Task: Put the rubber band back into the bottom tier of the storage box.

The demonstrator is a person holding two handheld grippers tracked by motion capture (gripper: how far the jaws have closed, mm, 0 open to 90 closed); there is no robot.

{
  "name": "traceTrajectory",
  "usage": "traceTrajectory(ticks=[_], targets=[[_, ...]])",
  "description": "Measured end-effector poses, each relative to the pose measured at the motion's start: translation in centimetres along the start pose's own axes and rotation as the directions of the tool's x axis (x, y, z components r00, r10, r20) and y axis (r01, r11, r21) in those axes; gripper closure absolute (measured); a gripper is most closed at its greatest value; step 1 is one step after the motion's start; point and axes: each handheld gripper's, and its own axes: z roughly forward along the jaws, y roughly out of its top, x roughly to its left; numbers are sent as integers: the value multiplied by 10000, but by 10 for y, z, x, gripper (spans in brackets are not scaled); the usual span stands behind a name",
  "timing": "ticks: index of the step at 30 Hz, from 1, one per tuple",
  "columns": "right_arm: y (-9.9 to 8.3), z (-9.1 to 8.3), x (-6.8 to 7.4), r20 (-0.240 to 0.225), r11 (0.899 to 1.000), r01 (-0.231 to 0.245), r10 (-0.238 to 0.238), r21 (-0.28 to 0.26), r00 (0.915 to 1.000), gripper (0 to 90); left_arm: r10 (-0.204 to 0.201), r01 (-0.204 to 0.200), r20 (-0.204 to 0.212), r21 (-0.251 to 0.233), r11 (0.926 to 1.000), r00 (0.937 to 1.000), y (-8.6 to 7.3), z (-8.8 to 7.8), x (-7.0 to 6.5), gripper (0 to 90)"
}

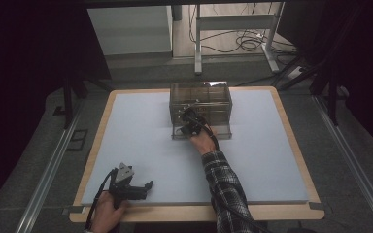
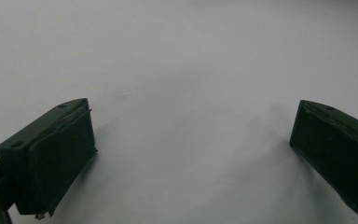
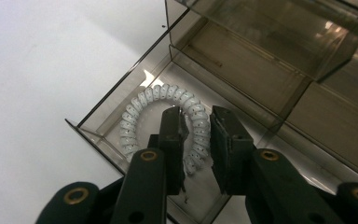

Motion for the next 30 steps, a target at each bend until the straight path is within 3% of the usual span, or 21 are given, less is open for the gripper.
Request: traceTrajectory(ticks=[11, 30], targets=[[1, -3, 5, 49, 9986, 534, -534, -18, 9986, 648, 1, -1, 0, 1, 10000, 10000, 0, 0, 0, 0], [3, -19, 13, -60, 9955, 862, -865, -382, 9962, 576, 5, -5, -2, 0, 10000, 10000, 0, 0, 0, 0]])
